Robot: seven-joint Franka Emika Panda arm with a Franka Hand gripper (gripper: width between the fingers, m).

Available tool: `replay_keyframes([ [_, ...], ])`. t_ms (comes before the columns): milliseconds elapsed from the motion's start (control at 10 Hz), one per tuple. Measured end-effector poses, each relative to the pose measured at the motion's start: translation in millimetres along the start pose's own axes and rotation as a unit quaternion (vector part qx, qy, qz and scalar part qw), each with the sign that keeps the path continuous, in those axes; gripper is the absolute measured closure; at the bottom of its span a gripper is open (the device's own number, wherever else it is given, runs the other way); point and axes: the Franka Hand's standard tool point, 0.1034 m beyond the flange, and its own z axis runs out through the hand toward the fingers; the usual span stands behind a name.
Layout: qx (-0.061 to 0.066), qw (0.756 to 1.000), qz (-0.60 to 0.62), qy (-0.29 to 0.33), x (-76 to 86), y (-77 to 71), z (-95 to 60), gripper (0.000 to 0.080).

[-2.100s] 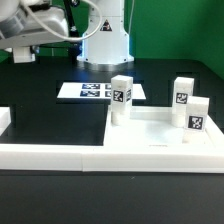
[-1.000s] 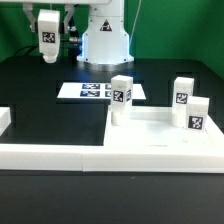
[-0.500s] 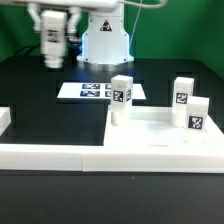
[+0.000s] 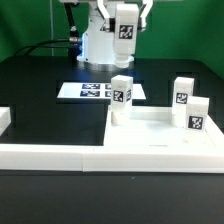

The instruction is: Assemble square table

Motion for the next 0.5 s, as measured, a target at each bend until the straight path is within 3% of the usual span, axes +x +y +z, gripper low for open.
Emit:
replay_keyframes([
  [300, 0.000, 1.000, -0.001, 0.000, -0.2, -0.8, 0.5, 0.0512],
  [400, -0.006, 1.000, -0.006, 0.013, -0.5, 3.5, 2.8, 0.0512],
  [500, -0.034, 0.998, 0.009, 0.048, -17.7, 18.3, 17.0, 0.0512],
])
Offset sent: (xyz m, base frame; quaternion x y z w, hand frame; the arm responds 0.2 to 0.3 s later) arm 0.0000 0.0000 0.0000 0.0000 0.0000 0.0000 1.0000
